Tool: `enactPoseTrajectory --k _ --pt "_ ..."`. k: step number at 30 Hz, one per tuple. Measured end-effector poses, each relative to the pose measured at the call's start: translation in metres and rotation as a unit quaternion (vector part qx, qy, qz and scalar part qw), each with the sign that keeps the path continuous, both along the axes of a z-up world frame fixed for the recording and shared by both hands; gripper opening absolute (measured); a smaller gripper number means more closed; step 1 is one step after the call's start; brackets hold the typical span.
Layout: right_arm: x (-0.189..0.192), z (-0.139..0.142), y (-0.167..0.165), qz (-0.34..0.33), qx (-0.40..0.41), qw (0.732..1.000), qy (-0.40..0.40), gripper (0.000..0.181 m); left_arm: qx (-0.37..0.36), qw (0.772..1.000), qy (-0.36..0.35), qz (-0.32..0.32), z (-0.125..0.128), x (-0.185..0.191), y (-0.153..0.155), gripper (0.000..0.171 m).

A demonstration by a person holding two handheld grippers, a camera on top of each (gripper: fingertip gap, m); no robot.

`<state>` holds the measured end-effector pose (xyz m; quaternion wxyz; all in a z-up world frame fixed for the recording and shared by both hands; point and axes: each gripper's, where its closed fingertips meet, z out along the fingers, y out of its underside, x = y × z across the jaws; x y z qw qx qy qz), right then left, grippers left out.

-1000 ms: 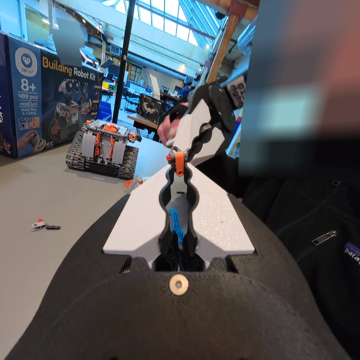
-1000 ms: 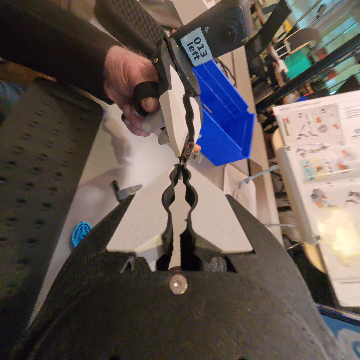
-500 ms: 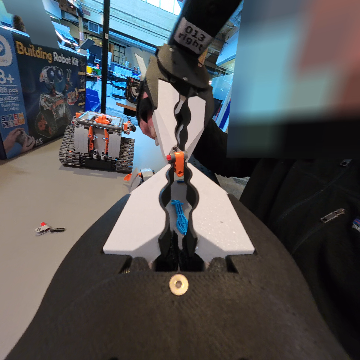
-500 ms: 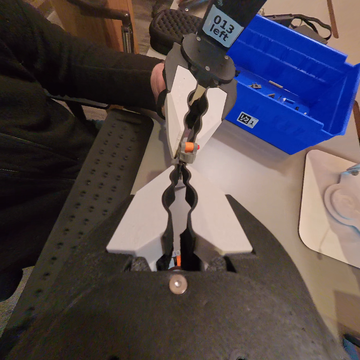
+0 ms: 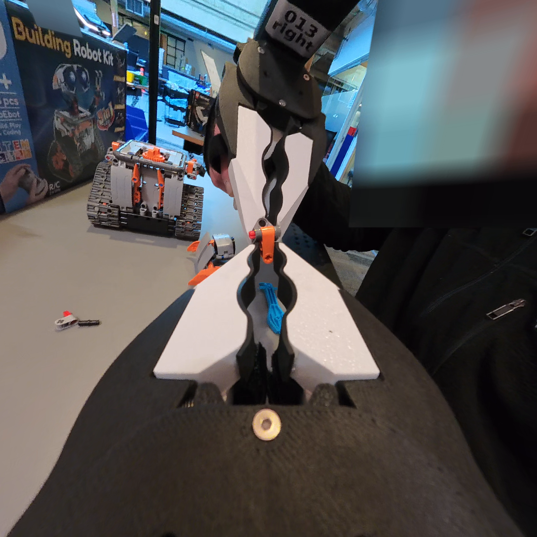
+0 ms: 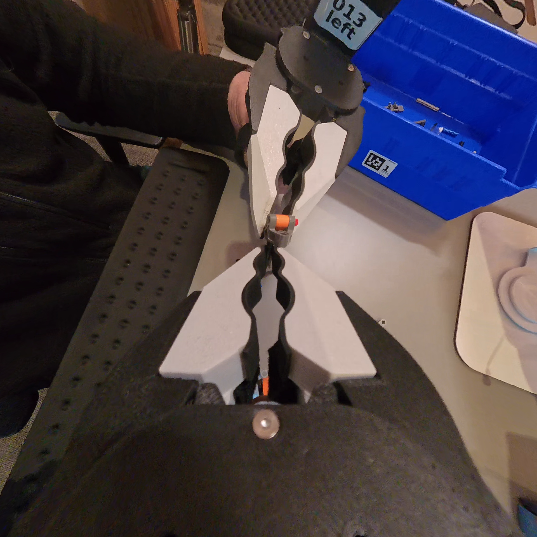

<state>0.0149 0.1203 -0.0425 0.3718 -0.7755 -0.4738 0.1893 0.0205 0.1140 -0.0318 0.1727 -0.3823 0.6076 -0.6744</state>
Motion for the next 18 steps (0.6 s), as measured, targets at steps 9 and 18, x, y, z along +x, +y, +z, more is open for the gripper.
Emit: enactPoseTrajectory --k 9,18 --pt "0.0 0.006 0.007 -0.042 0.013 0.995 0.086 0.001 -0.048 0.998 -0.027 0.021 0.008 0.002 0.009 0.006" --pt "0.005 0.016 0.009 -0.073 0.042 0.988 0.127 0.001 -0.132 0.99 -0.038 0.017 0.02 0.006 0.011 0.007"
